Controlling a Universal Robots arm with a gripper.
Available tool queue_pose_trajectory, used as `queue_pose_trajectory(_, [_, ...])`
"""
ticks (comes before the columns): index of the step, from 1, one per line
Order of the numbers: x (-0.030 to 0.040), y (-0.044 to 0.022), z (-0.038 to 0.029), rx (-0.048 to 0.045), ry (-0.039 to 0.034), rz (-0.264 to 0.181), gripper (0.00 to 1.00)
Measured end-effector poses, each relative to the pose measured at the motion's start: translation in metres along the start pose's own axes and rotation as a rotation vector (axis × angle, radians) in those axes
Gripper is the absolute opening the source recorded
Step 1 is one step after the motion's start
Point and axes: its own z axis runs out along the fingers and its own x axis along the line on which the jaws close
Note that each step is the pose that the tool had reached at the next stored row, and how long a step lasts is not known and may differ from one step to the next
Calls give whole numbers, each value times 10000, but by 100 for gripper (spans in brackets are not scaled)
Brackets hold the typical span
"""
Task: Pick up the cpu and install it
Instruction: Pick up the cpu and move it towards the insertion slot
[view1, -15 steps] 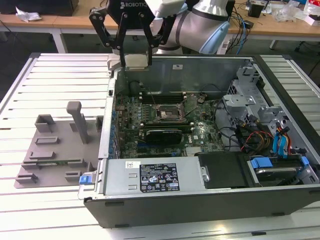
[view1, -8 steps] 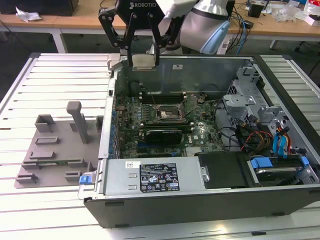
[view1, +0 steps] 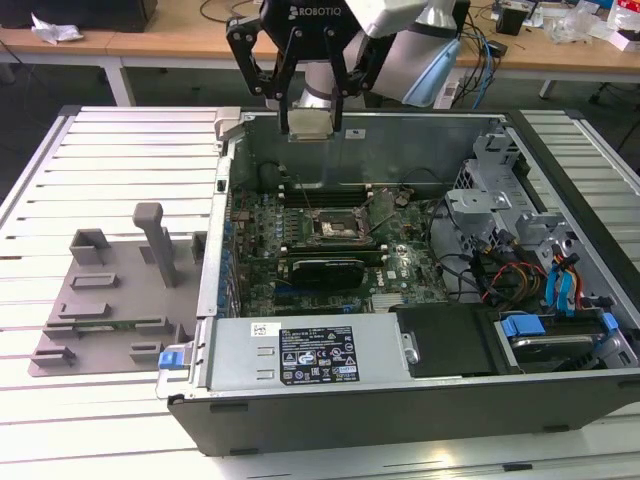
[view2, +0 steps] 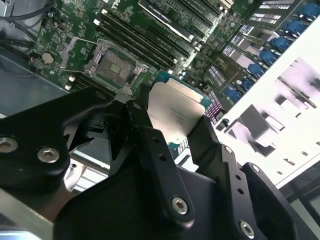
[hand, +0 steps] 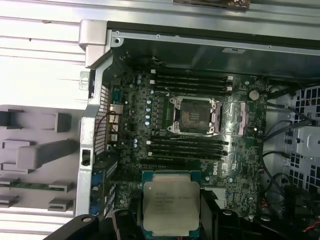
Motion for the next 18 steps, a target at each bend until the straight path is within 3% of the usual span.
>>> queue_pose_trajectory(4, [-106, 12, 108, -3, 41, -1, 55])
queue_pose_trajectory(6, [-196, 48, 155, -1, 56, 1, 55])
queue_pose_trajectory(7, [-243, 63, 167, 1, 60, 1, 55])
queue_pose_trajectory(18, [-474, 85, 244, 2, 90, 0, 55])
